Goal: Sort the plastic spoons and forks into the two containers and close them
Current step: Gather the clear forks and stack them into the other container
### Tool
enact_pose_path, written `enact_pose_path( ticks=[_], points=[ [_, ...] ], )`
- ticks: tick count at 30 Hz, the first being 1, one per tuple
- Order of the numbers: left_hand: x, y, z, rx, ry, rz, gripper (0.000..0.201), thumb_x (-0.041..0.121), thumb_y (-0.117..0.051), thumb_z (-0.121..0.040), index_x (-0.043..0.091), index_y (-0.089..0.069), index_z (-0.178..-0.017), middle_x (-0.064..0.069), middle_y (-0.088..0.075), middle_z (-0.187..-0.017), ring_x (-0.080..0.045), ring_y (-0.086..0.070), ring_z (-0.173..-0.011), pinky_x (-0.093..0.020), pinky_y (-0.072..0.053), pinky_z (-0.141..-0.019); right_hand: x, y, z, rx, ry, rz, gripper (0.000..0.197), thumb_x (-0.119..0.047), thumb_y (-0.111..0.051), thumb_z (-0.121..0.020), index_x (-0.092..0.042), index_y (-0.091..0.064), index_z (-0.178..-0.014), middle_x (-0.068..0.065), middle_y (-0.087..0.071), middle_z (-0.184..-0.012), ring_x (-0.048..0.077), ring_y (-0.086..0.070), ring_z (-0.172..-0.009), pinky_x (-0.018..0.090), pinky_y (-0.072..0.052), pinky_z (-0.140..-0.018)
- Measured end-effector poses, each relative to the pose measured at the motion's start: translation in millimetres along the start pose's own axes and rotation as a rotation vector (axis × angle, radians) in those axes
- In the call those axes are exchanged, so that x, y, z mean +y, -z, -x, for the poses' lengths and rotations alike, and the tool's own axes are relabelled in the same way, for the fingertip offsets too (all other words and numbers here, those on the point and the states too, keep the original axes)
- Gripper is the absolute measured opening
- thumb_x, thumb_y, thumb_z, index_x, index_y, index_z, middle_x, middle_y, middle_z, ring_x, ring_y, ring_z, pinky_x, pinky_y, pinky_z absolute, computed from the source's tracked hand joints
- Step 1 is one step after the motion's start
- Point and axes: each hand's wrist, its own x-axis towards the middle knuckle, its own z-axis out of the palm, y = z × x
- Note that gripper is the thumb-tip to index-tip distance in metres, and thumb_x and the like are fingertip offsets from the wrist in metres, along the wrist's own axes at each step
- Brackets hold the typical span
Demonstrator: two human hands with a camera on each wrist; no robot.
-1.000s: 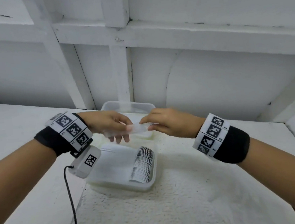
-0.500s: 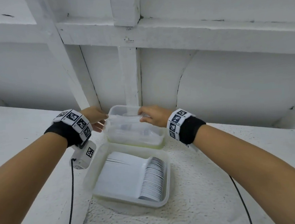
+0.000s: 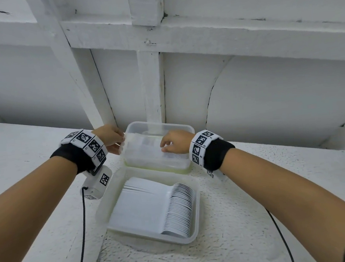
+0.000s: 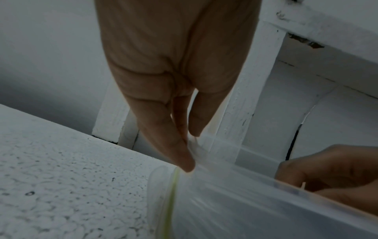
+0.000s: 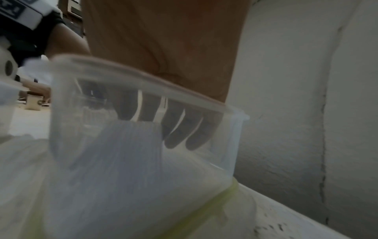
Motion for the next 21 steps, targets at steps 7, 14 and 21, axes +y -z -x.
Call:
enact_pose_path(
  ticks=[7, 14, 21],
  points=[
    [0, 0, 5, -0.003, 0.000, 0.009, 0.014, -0.001, -0.045, -0.095, -0.003, -0.057, -0.102, -0.011, -0.059, -0.078, -0.022, -0.060, -0.066, -0.026, -0.055, -0.050, -5, 0, 2, -0.019, 0.000, -0.044, 0.032, -0.025, -0.046, -0.097, -0.011, -0.060, -0.123, 0.005, -0.059, -0.127, 0.020, -0.052, -0.117, 0.026, -0.036, -0.097],
    [11, 7, 37, 0.126, -0.175, -0.226, 0.029, 0.015, -0.045, -0.096, 0.002, -0.054, -0.120, -0.017, -0.059, -0.113, -0.027, -0.055, -0.098, -0.038, -0.050, -0.082, -8, 22, 53, 0.218, 0.026, -0.108, 0.036, -0.029, -0.045, -0.098, -0.013, -0.055, -0.128, 0.006, -0.052, -0.133, 0.019, -0.045, -0.124, 0.029, -0.031, -0.103],
    [16, -11, 126, 0.144, -0.462, -0.019, 0.017, 0.016, -0.046, -0.096, 0.014, -0.059, -0.106, -0.003, -0.065, -0.096, -0.017, -0.061, -0.087, -0.027, -0.050, -0.072, 4, 14, 191, 0.316, -0.052, -0.171, 0.031, -0.030, -0.049, -0.096, -0.016, -0.061, -0.122, -0.001, -0.063, -0.116, 0.012, -0.057, -0.101, 0.021, -0.041, -0.088]
  ],
)
